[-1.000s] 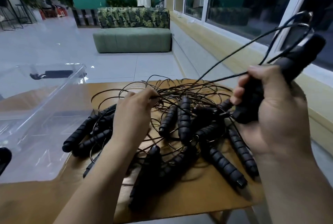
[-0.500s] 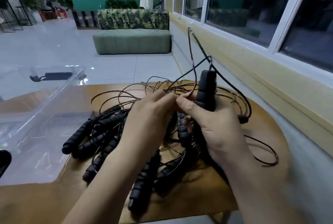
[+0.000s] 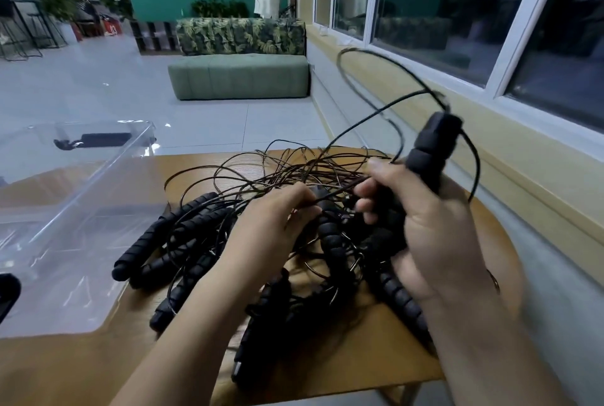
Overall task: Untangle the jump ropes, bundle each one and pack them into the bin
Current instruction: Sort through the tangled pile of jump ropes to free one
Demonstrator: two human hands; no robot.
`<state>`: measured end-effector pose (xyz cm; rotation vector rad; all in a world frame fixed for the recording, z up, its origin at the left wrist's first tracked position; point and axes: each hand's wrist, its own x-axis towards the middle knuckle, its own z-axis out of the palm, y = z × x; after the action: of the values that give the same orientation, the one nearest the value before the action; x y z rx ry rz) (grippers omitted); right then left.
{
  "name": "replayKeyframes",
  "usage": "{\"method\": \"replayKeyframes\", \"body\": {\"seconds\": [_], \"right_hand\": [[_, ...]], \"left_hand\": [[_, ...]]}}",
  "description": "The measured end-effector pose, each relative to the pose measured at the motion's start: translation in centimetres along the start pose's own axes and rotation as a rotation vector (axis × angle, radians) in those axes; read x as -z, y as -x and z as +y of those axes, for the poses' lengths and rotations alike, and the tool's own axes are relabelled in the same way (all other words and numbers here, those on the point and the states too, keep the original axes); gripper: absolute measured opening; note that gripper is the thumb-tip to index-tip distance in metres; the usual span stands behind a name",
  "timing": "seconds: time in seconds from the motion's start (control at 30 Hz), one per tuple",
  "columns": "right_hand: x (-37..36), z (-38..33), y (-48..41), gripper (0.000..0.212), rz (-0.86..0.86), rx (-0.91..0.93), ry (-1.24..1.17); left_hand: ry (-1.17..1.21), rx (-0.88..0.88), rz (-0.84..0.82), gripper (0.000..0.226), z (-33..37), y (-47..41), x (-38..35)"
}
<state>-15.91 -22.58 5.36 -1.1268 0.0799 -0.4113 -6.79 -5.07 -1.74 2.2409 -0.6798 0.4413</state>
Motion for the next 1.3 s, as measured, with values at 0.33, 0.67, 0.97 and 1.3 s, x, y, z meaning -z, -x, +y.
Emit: {"method": "replayKeyframes", "body": {"seconds": [0.33,0.67,0.97,1.3], "right_hand": [[1.6,-1.3,-1.5,0.022,0.056,0.015,-0.179],[-0.4,1.5,-0.2,0.033,-0.285,-0.017,-0.007],[0.2,2.3,-0.9,0.037,-0.265,0.092,0.333],[0.5,3.8,-1.4,0.015,-0.287,0.175,0.549]], "left_hand": [[0.0,-0.025,0.225,0.009,-1.7,-0.5,2.4],[-0.211,-0.274,0.247,0.014,2.1,-0.5,1.6],[-0.125,-0.203,0.157,0.024,1.2,0.3,1.0],[0.053,-0.109,0.179,0.061,2.7,0.5,1.3]]}}
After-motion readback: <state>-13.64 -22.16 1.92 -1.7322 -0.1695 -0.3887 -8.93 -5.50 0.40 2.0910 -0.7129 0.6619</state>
